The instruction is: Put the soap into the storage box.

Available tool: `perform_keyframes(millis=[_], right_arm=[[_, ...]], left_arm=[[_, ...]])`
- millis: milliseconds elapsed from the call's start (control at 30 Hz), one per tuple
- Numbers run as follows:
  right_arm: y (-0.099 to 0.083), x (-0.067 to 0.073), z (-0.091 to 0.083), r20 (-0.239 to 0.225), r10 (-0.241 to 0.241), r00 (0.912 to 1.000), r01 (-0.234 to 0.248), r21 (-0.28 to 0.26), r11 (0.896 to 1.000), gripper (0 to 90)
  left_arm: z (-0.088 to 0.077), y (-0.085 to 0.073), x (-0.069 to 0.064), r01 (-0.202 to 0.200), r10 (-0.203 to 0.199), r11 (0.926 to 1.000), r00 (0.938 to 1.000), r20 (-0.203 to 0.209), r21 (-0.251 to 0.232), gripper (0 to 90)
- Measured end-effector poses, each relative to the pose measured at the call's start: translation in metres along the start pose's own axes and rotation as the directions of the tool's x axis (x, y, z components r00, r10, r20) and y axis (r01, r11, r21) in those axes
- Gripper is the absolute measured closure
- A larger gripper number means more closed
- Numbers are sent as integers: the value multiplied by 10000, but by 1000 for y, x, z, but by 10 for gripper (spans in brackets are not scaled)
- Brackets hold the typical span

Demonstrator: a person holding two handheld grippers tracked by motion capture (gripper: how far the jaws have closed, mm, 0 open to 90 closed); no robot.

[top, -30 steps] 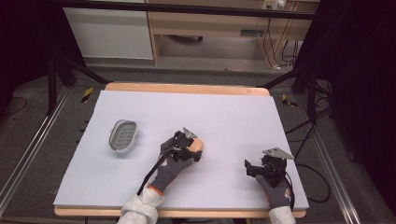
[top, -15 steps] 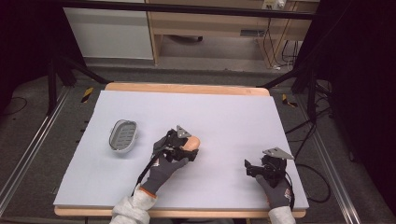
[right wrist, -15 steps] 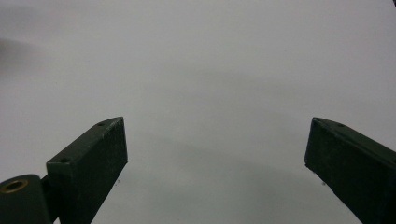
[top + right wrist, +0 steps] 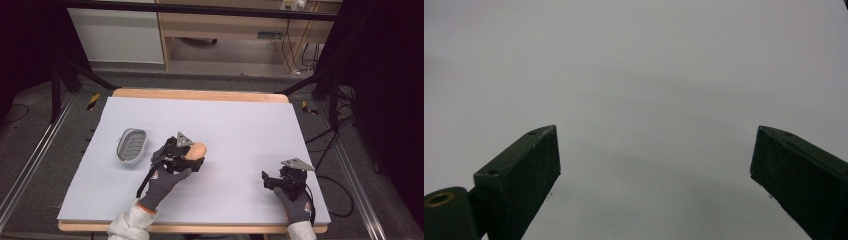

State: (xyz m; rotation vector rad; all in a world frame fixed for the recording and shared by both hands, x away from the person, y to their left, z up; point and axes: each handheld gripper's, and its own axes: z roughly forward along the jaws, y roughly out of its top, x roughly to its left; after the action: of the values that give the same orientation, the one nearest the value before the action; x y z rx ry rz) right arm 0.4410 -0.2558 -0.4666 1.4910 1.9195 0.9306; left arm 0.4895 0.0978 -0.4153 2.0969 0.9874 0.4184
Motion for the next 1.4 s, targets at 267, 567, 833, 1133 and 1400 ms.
perform_keyframes(millis=[267, 567, 833, 1133, 1400], right_arm=[[0, 0, 0, 2, -37, 10000, 37, -6, 10000, 60], [0, 0, 0, 28, 10, 10000, -10, 12, 10000, 60], [0, 0, 0, 27, 42, 10000, -42, 46, 10000, 60], [0, 0, 0, 42, -2, 10000, 2, 1, 10000, 60], [0, 0, -1, 31, 9, 10000, -9, -10, 10000, 60]], left_arm=[[-16, -3, 7, 105, -106, 9997, 9999, -60, -209, 314], [-32, -9, 19, 241, -247, 9988, 9996, -160, -415, 314], [-40, -14, 27, 433, -450, 9977, 9985, -310, -520, 314], [-53, -16, 39, 623, -658, 9955, 9966, -490, -713, 314], [-66, -22, 54, 768, -827, 9936, 9941, -708, -829, 315]])
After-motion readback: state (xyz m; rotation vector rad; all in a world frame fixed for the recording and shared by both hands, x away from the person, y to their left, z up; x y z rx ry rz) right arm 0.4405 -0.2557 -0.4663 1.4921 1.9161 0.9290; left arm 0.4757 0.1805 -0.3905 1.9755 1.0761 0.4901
